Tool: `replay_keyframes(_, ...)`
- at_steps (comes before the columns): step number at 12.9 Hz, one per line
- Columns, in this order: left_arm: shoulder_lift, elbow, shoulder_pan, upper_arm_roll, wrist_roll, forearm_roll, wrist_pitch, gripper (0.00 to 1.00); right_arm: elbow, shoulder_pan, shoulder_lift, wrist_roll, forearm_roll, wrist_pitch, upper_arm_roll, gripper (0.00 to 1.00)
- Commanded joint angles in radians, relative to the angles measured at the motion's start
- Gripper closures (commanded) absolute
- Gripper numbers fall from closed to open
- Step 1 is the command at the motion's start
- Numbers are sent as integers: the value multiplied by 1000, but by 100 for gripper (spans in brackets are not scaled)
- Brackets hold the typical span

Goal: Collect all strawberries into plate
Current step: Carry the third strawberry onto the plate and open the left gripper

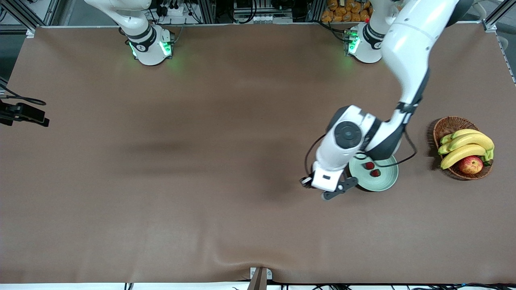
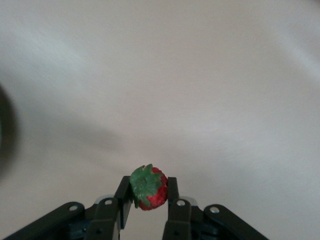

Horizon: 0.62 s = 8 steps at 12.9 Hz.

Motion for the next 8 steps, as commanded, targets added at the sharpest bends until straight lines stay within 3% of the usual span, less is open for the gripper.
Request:
replay_keyframes(1,-162,-234,99,-22,160,-8,9,100,-33,14,-32,-16,27,-2,-28,0)
replay_keyframes(3,-199,-319,166,-20,306,-8,-18,95,-33,15,-34,-15,97,-40,-28,0)
replay_keyframes(5,-190,-348,225,-20,436,-8,-49,89,-33,25,-34,-13,101,-51,-28,0)
replay_keyframes(7,-166,-356,280,-19,526,-7,-49,66,-32,31,-44,-10,101,-54,-28,0)
replay_keyframes(8,-163,-350,294,-20,544,-7,-49,47,-30,31,-45,-7,99,-56,-27,0)
